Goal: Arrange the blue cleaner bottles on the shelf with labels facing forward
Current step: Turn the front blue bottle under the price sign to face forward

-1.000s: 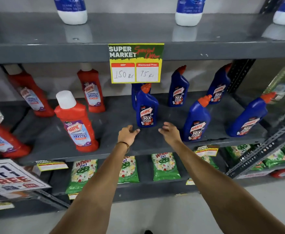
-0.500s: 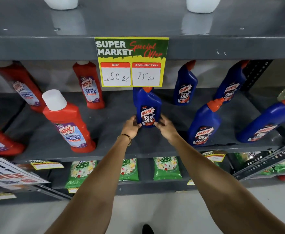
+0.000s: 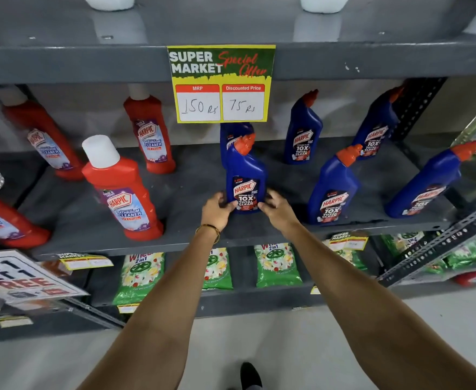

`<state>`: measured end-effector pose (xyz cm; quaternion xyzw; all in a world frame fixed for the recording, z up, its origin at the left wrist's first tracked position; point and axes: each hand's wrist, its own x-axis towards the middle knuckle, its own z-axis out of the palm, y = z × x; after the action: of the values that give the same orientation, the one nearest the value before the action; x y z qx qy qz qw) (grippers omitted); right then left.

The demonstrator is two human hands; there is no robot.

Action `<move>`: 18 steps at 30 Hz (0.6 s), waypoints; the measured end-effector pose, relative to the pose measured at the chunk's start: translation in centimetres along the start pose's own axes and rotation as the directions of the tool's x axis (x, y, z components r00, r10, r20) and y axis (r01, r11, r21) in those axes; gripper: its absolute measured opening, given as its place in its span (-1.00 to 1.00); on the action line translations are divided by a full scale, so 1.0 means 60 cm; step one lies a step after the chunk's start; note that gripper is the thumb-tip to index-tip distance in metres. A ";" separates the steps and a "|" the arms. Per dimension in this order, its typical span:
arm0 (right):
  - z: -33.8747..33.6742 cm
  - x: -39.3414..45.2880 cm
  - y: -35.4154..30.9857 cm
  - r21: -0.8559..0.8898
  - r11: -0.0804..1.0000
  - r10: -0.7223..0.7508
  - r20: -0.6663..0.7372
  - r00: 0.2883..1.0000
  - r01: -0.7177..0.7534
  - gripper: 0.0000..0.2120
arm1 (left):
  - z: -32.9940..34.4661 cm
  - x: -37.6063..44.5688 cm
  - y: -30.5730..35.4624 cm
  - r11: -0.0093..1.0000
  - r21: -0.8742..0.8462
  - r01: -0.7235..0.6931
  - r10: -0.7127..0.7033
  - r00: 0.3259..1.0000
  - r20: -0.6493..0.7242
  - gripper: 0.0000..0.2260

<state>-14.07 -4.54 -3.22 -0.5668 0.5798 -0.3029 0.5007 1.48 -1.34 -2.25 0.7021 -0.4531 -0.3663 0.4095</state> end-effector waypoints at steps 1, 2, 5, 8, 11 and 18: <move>0.001 -0.007 0.002 -0.009 1.000 0.000 -0.010 1.000 0.000 -0.48 | -0.002 -0.006 -0.002 1.000 0.008 -0.004 0.004 1.000 0.002 -0.63; 0.002 -0.012 0.003 -0.018 1.000 0.001 -0.021 1.000 -0.001 -0.49 | -0.004 -0.012 -0.004 1.000 0.011 -0.008 0.008 1.000 0.002 -0.65; 0.004 -0.032 0.007 -0.049 0.999 0.004 -0.069 0.998 -0.008 -0.52 | -0.009 -0.032 -0.011 1.000 0.016 -0.019 0.019 1.000 -0.004 -0.66; 0.004 -0.045 0.009 -0.074 0.997 -0.002 -0.084 0.996 -0.004 -0.57 | -0.011 -0.045 -0.014 1.000 0.016 -0.023 0.024 1.000 -0.008 -0.66; 0.005 -0.059 0.009 -0.084 0.996 -0.018 -0.076 0.997 0.011 -0.62 | -0.014 -0.057 -0.017 1.000 0.012 -0.028 0.028 1.000 -0.009 -0.66; 0.005 -0.073 0.007 -0.105 0.994 -0.018 -0.067 0.998 0.011 -0.63 | -0.019 -0.071 -0.018 0.999 0.020 -0.029 0.029 1.000 0.006 -0.67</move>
<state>-14.57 -0.19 -2.68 -0.5858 0.6074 -0.2947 0.4483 1.45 3.21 -2.15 0.6985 -0.4680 -0.3578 0.4063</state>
